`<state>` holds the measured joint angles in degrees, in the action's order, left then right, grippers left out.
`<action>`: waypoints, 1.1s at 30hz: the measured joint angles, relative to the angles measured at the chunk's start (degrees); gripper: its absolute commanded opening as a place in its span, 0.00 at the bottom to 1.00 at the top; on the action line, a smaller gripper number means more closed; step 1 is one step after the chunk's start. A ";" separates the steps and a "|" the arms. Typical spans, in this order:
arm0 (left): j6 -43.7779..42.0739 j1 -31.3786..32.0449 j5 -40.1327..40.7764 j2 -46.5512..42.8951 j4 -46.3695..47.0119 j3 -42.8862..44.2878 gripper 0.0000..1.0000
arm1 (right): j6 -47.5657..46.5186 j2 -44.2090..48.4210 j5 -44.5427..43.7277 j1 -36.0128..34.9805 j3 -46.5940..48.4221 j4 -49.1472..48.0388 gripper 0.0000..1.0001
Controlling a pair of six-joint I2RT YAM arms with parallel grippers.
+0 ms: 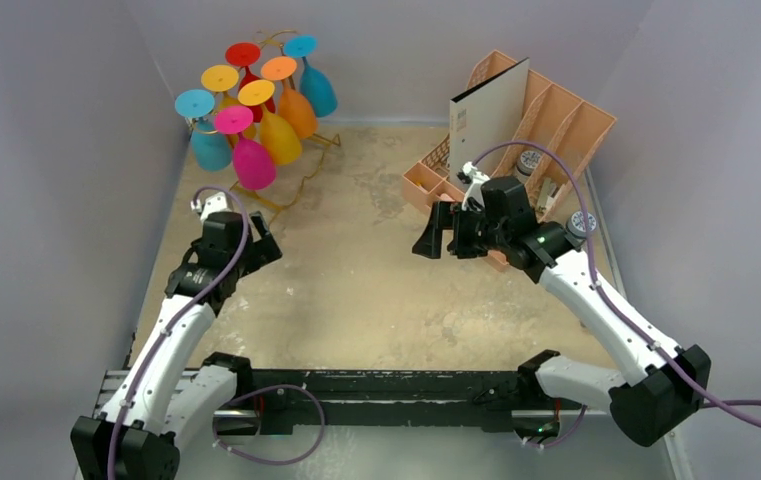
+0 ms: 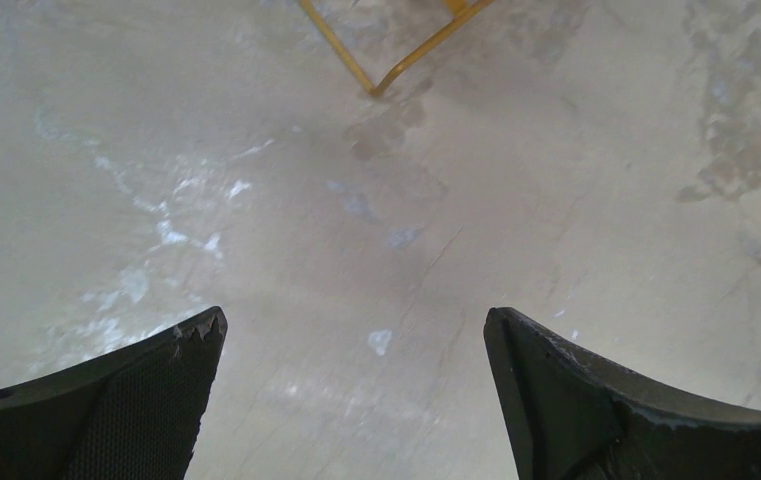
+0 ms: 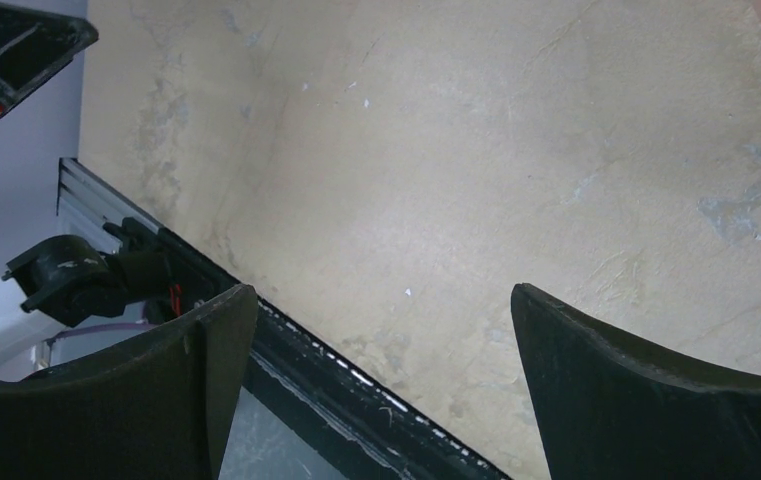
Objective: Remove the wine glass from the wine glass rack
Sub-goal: Adjust the wine rack at the center of the board.
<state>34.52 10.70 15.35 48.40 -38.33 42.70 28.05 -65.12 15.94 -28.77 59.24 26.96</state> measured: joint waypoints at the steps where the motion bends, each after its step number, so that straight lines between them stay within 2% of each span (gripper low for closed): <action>1: 0.37 0.00 -0.33 0.55 2.19 -0.48 1.00 | 0.31 0.37 -0.07 0.00 0.44 1.01 0.99; 9: -0.96 -0.02 -3.19 5.40 22.84 -6.36 1.00 | 2.89 2.23 -0.37 0.00 3.63 6.91 0.99; 14: -3.91 0.00 -6.23 10.88 37.53 -11.65 1.00 | 3.96 3.61 -1.62 0.00 2.21 5.05 0.99; 20: -9.90 0.00 -6.34 21.46 53.07 -12.66 0.99 | 4.59 3.76 -3.54 0.00 -0.52 2.27 0.99; 27: -15.41 -1.25 -8.26 32.20 64.74 -12.59 0.94 | 4.52 6.05 -4.98 0.00 -0.70 2.69 0.99; 33: -17.86 -3.39 -12.00 36.74 67.56 -10.40 0.91 | 4.52 8.72 -6.19 0.00 -1.11 3.37 0.99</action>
<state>16.67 7.31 3.36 85.14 29.23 32.29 32.58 -56.40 9.76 -28.77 58.13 30.33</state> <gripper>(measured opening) 0.926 0.987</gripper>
